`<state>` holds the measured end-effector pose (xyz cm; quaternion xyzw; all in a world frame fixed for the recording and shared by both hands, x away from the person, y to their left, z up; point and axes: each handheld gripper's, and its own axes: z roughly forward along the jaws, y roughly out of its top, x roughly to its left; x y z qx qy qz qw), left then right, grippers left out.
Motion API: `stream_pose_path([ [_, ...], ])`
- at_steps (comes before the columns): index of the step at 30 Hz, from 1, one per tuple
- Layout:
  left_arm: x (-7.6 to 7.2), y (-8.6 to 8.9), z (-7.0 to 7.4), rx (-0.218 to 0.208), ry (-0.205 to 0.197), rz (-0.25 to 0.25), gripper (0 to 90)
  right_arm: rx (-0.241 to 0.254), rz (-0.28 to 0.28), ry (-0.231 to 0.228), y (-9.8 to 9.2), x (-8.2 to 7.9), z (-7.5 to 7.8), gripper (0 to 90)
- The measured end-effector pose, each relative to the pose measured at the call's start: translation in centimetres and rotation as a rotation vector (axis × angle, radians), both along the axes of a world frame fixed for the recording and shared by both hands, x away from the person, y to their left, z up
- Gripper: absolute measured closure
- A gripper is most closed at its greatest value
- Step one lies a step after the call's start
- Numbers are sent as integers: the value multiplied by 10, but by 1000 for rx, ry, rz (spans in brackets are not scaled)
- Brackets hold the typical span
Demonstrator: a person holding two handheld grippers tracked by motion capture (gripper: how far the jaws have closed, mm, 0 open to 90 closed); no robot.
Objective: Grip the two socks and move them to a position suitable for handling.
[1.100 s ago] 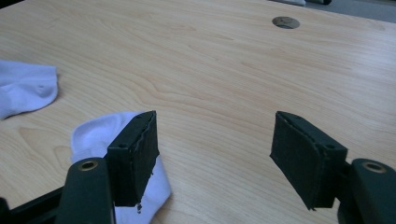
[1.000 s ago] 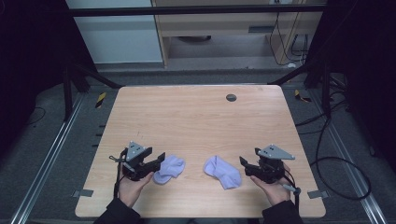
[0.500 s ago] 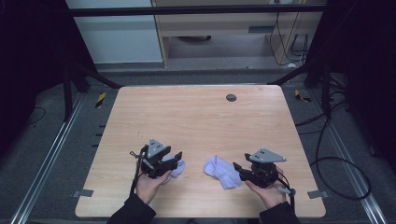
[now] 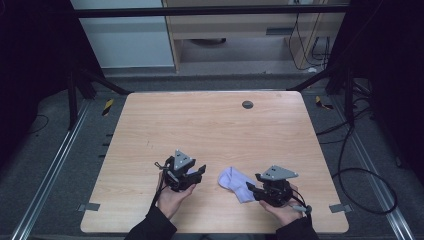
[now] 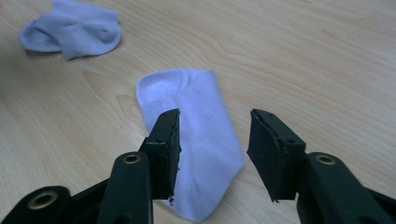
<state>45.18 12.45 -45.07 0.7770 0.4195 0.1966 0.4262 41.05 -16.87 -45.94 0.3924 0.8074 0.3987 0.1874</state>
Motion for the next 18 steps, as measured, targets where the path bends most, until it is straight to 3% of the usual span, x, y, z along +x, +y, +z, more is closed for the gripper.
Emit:
stream_pose_path([
  [18, 2, -37, -24, 64, 29, -50, 573, -43, 74, 57, 11, -10, -19, 608],
])
